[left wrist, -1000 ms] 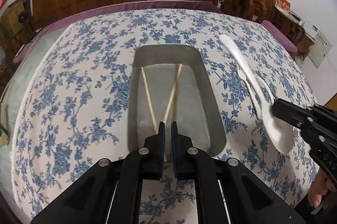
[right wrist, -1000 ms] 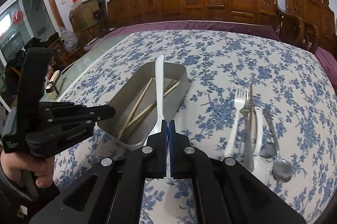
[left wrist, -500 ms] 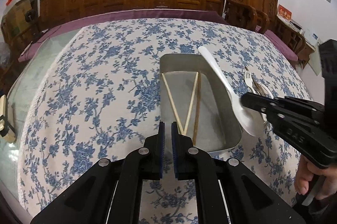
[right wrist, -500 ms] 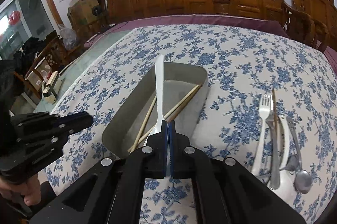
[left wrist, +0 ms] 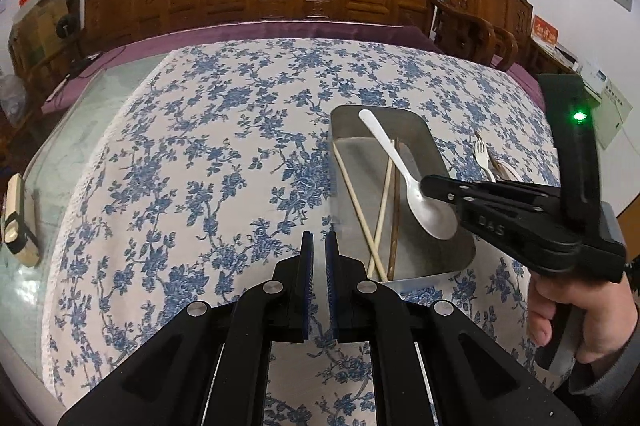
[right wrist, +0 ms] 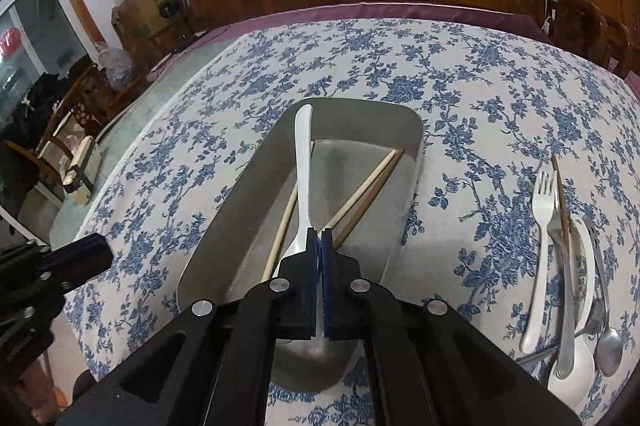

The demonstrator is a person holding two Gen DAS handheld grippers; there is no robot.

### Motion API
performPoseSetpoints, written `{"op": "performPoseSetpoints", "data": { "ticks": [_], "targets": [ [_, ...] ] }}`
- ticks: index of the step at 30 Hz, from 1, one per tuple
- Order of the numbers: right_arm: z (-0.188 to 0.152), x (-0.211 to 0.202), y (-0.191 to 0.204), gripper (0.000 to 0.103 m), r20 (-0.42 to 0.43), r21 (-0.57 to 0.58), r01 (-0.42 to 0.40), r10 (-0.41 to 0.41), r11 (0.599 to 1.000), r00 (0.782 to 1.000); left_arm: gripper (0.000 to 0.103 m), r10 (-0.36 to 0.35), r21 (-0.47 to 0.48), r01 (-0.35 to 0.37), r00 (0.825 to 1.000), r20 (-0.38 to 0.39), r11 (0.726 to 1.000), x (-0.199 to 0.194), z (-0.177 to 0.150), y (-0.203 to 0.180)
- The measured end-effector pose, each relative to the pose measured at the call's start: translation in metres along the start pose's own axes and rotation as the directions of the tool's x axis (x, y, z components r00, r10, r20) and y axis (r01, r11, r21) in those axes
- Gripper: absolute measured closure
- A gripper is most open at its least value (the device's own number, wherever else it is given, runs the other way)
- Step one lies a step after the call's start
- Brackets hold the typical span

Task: Organize utensils
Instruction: 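Lower the white spoon into the metal tray and open the right tool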

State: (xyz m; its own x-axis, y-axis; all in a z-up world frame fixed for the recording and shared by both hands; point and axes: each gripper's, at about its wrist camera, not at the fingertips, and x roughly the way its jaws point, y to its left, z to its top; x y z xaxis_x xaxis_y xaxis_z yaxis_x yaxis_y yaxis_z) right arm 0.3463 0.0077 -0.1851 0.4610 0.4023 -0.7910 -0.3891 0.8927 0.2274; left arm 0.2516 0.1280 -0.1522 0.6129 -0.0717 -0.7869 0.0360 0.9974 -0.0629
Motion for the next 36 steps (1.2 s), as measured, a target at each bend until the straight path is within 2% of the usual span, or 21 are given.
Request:
{"op": "performPoseSetpoints", "data": {
  "ticks": [11, 24, 30, 36],
  "targets": [
    [0.002, 0.016, 0.007, 0.1, -0.022, 0.009, -0.002, 0.002, 1.0, 1.0, 0.098, 0.014, 0.002, -0.014, 1.0, 0.006, 1.0, -0.007, 0.0, 0.008],
    [-0.004, 0.01, 0.017, 0.097, -0.016, -0.018, -0.072, 0.072, 0.997, 0.997, 0.098, 0.015, 0.012, -0.015, 1.0, 0.001, 1.0, -0.006, 0.0, -0.001],
    [-0.01, -0.016, 0.016, 0.097, 0.024, -0.072, -0.092, 0.094, 0.993, 0.995, 0.098, 0.006, 0.021, -0.006, 1.0, 0.005, 1.0, -0.008, -0.001, -0.01],
    [-0.027, -0.067, -0.005, 0.097, 0.103, -0.151, -0.072, 0.088, 0.986, 0.991, 0.098, -0.014, 0.042, 0.013, 1.0, 0.013, 0.999, -0.011, 0.001, -0.028]
  ]
}}
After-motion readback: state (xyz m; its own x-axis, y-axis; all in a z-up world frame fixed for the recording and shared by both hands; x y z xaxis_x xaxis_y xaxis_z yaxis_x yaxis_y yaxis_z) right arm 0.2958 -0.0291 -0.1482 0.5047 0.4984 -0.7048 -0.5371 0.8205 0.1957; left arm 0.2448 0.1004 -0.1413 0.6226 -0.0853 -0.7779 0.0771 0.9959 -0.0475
